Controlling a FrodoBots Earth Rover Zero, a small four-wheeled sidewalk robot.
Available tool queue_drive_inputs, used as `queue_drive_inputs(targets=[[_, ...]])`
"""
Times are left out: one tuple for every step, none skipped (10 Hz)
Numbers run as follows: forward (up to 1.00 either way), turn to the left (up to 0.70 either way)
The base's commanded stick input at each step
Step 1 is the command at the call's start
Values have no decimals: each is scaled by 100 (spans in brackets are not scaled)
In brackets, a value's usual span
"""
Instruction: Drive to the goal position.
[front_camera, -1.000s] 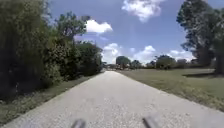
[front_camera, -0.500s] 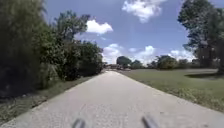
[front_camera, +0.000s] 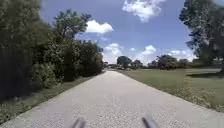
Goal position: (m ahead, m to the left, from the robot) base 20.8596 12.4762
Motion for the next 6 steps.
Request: queue_drive_inputs(targets=[[50, 0], [50, 0], [50, 0], [50, 0], [50, 0], [50, 0]])
